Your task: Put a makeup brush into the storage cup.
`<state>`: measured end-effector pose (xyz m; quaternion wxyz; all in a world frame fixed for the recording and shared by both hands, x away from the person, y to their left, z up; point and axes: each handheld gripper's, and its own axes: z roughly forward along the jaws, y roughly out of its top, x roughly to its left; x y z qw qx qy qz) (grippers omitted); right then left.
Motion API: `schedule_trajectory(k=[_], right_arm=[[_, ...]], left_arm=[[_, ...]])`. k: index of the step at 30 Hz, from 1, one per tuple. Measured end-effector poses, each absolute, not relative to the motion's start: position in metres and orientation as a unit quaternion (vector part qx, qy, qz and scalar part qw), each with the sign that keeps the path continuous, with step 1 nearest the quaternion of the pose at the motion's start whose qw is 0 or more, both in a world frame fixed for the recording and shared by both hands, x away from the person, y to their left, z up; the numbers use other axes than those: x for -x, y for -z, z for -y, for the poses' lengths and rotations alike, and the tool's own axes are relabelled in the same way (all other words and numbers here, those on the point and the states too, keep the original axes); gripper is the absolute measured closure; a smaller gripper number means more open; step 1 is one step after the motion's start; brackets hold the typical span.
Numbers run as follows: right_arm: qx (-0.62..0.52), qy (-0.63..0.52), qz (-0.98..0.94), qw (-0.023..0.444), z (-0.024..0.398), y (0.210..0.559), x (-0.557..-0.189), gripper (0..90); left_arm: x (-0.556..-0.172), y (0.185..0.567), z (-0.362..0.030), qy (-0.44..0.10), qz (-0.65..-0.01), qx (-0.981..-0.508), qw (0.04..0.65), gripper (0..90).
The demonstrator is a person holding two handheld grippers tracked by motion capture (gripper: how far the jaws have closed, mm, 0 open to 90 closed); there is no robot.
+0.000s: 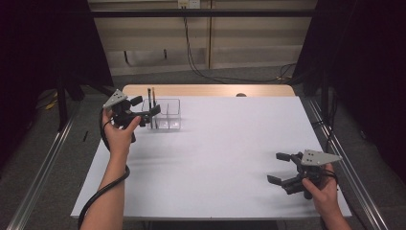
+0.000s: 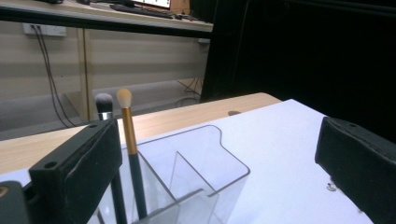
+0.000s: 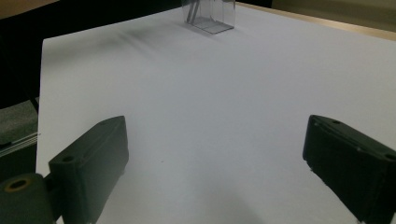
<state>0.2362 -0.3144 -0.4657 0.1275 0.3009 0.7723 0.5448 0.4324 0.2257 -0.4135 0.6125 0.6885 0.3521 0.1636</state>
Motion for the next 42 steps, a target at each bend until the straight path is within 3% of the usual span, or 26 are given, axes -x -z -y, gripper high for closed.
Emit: schedule_trajectory(k=[42], right_arm=[[-0.298,-0.545,-0.773,0.129,0.312,0.465,-0.236,6.5]], left_arm=[[-0.391,0.429,-0.229,-0.145,-0.323,-0.706,0.613,0.4]])
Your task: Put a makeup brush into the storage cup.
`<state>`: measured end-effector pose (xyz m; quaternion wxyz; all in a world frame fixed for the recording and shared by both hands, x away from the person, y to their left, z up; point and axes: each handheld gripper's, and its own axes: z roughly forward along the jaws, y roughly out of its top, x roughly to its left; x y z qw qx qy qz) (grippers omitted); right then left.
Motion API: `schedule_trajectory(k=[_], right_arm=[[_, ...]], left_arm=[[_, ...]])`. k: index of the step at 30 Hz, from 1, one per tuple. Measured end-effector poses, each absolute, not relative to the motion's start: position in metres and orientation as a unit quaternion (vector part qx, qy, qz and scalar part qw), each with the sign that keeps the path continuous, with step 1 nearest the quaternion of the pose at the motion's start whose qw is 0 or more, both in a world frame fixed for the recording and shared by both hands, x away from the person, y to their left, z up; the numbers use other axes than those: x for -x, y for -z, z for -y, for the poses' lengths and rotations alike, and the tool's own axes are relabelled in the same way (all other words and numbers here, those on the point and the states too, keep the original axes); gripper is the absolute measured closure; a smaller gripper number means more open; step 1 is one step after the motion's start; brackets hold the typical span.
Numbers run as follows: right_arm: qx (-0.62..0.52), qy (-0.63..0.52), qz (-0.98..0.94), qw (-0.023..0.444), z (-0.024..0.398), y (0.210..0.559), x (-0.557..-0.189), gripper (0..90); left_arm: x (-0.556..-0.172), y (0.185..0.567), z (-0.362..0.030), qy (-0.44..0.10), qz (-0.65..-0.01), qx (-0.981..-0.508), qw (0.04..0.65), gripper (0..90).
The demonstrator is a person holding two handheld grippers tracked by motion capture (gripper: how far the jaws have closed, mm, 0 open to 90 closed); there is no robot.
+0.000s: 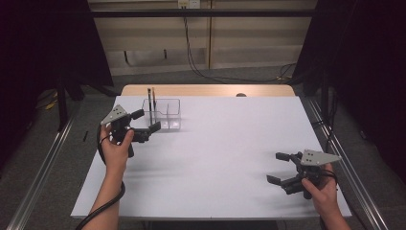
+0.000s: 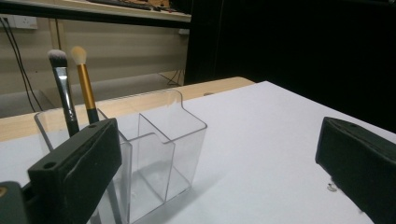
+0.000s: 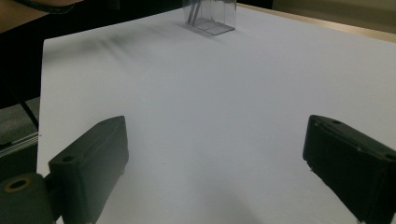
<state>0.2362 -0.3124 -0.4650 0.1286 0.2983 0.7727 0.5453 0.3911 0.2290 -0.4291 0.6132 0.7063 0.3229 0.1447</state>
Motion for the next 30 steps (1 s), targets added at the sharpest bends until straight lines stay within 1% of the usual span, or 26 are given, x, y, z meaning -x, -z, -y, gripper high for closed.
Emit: schedule_trajectory(k=[11,30], right_arm=[[-0.298,-0.545,-0.773,0.128,0.311,0.465,-0.236,6.5],[-0.298,-0.547,-0.772,0.130,0.312,0.464,-0.236,6.5]], left_arm=[[-0.382,0.438,-0.232,-0.134,-0.321,-0.710,0.613,0.4],[-0.362,0.440,-0.234,-0.123,-0.302,-0.723,0.610,0.4]])
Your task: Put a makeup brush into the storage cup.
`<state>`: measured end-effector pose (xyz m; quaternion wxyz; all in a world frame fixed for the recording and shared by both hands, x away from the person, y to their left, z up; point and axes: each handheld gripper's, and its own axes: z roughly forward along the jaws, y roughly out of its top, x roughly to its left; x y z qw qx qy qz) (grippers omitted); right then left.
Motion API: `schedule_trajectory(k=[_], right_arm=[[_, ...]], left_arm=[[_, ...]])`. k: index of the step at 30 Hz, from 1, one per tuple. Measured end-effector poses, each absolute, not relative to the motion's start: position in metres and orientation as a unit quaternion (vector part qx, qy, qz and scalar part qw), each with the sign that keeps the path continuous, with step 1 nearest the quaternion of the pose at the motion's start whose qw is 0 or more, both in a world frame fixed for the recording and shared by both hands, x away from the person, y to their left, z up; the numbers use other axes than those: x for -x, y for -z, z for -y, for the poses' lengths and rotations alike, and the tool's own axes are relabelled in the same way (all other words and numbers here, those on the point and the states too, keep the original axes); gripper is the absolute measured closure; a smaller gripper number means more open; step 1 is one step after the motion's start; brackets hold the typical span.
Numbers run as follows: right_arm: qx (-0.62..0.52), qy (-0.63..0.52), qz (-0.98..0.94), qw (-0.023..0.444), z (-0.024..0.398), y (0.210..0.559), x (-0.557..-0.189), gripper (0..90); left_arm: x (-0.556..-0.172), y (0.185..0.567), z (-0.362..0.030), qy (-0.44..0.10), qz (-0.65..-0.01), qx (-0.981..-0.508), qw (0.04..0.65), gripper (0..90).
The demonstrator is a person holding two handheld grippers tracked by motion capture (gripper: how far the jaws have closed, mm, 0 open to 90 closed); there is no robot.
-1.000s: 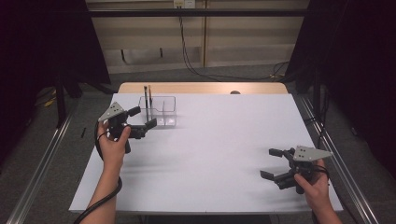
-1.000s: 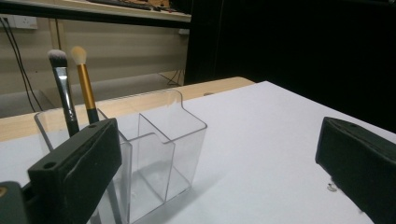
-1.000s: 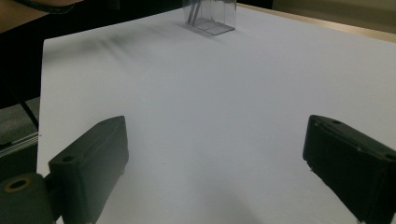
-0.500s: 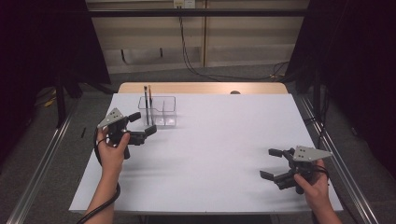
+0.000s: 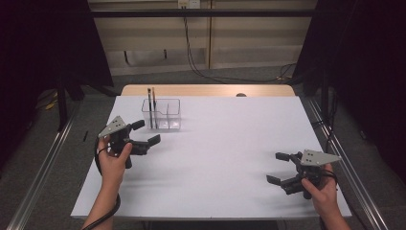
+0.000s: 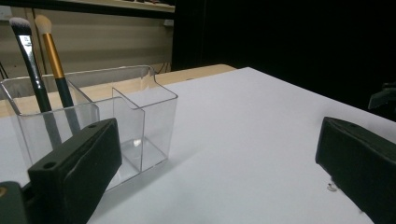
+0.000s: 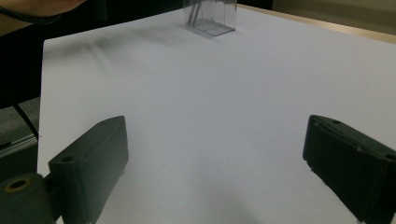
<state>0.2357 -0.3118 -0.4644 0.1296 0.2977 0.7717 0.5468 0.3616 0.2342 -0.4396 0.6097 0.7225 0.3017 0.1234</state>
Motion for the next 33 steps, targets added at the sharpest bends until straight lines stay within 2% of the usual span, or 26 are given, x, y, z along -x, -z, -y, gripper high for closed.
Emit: schedule_trajectory(k=[33], right_arm=[[-0.299,-0.546,-0.771,0.133,0.312,0.464,-0.235,6.5]], left_arm=[[-0.336,0.447,-0.245,-0.121,-0.292,-0.743,0.591,0.4]])
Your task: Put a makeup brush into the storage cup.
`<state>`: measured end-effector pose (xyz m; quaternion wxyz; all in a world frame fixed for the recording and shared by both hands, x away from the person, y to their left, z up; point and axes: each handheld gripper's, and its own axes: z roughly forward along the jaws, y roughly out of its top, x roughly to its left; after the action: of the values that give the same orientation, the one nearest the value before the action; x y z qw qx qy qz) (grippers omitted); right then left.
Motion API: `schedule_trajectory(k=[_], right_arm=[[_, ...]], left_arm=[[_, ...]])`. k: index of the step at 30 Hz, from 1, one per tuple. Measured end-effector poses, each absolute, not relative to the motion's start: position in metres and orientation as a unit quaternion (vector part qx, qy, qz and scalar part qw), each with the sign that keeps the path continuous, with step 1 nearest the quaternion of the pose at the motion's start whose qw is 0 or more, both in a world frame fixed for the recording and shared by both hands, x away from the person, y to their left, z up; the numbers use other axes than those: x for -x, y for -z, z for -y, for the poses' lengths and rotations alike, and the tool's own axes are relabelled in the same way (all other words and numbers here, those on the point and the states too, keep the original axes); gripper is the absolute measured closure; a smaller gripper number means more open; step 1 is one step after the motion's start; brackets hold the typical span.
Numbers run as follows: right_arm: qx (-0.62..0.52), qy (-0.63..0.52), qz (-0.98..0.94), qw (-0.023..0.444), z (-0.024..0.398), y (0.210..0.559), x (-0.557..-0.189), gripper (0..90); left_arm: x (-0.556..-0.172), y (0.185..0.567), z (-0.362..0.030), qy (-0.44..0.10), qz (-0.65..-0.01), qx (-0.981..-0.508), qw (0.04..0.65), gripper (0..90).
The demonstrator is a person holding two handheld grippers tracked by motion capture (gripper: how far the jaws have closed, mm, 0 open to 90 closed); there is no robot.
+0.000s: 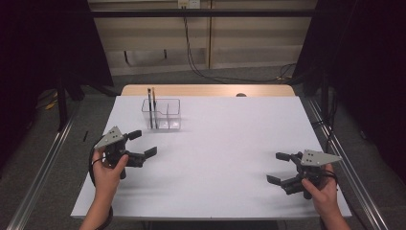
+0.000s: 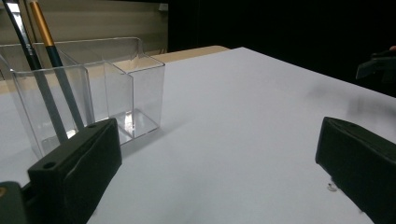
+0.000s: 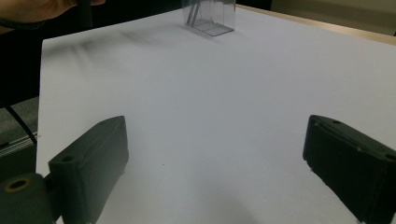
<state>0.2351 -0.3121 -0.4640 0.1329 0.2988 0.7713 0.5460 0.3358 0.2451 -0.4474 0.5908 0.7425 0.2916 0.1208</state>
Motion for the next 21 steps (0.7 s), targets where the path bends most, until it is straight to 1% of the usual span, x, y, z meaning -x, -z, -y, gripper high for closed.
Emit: schedule_trajectory(k=[21], right_arm=[[-0.301,-0.548,-0.769,0.134,0.314,0.464,-0.235,6.5]], left_arm=[[-0.320,0.450,-0.258,-0.121,-0.294,-0.746,0.585,0.4]])
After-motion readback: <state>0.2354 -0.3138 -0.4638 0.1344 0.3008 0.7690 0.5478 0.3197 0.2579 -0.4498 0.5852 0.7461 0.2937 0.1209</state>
